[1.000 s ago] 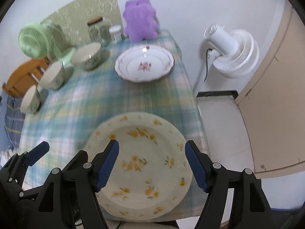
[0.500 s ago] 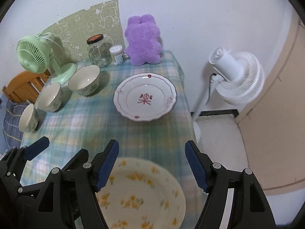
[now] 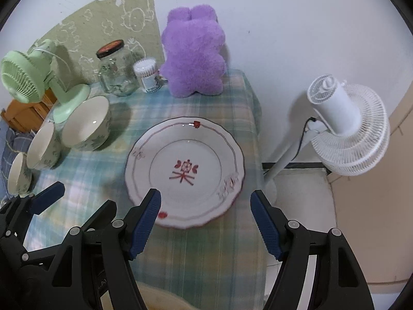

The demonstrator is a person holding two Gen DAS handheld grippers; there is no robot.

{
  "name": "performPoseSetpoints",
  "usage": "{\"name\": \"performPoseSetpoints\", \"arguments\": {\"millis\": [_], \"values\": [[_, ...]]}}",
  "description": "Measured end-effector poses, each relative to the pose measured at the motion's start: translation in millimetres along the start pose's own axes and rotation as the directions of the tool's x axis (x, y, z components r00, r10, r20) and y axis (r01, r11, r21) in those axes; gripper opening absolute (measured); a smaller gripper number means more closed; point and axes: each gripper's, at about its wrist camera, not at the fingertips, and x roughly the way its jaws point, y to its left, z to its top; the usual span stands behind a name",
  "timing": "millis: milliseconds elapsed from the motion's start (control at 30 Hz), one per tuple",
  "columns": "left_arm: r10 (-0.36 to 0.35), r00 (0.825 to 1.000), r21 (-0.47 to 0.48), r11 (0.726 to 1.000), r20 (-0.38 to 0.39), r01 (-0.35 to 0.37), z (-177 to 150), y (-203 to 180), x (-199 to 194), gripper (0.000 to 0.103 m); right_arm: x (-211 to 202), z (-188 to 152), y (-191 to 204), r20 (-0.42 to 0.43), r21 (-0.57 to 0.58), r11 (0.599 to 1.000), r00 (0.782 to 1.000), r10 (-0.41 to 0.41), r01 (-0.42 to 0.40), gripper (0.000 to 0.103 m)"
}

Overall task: Organize plates and bowls
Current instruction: 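Move both grippers toward the white plate with the red pattern, then grasp the rim of the red-patterned white plate with the right gripper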

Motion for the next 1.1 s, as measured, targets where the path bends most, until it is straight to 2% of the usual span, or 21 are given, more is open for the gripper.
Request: {"name": "performPoseSetpoints", "arguments": {"millis": [333,500,633,700,800,1100], "values": [[0.006,0.999,0.008,1.0,-0.039,-0.006,20,-15,55,0.073,55,22,-13,-0.031,-0.001,1.0,0.999,-0.016,0.016,0.075],[0.019,0.997,0.015,1.0,-0.075,-0.018,21,-22,82,0.066,83,22,-20,-0.064,0.029,0.999,0.998,-0.018,0.02,0.075],[0.013,0.996,0.025,1.0,-0.093,-0.01,19,-26,94,0.066,100,19,-23,-0.094,0.044,0.999,0.996,0.004,0.0,0.075],[0.002,0.997,0.03,1.0,-0.08,0.0,18,-27,94,0.066,106,18,-23,-0.103,0.043,0.999,0.995,0.008,-0.004,0.075],[-0.008,0.997,0.035,0.999,-0.08,0.011,19,-29,93,0.06,110,17,-23,-0.104,0.055,0.998,0.994,0.023,-0.017,0.074],[0.003,0.993,0.03,1.0,-0.115,0.0,8,-23,84,0.06,103,11,-19,-0.12,0.069,0.997,0.993,0.024,-0.016,0.071]]}}
